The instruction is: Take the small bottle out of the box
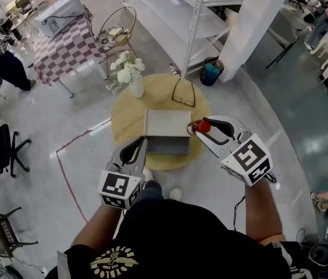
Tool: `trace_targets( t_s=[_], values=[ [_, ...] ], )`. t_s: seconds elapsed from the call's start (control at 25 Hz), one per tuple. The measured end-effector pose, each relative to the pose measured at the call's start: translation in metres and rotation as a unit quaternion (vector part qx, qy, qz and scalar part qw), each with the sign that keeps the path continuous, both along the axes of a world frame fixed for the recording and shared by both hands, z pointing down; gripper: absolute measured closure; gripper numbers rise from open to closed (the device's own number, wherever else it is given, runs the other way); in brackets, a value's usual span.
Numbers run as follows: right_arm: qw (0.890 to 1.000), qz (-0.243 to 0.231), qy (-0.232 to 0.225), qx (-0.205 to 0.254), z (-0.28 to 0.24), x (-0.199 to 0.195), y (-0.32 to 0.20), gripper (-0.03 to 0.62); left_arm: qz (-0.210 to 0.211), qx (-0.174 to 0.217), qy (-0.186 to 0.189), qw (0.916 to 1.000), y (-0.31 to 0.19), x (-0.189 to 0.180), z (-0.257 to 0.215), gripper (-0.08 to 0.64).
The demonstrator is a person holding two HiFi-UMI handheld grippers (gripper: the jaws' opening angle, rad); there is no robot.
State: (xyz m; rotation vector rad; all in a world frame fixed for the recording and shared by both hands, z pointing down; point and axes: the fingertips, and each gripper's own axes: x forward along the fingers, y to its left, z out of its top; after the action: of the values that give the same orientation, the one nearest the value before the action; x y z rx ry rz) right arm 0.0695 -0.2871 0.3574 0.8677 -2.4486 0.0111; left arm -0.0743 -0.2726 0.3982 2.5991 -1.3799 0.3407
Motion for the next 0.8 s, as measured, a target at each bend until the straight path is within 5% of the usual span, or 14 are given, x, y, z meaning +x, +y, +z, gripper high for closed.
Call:
trace_targets(
  t_s=[0.8],
  values=[
    [0.999, 0.006, -0.004, -0.045, 0.084, -0.047, -0.035, 0.442, -0.047, -0.028, -0.005, 0.9985, -0.052, -0.056, 0.045, 0.560]
  ],
)
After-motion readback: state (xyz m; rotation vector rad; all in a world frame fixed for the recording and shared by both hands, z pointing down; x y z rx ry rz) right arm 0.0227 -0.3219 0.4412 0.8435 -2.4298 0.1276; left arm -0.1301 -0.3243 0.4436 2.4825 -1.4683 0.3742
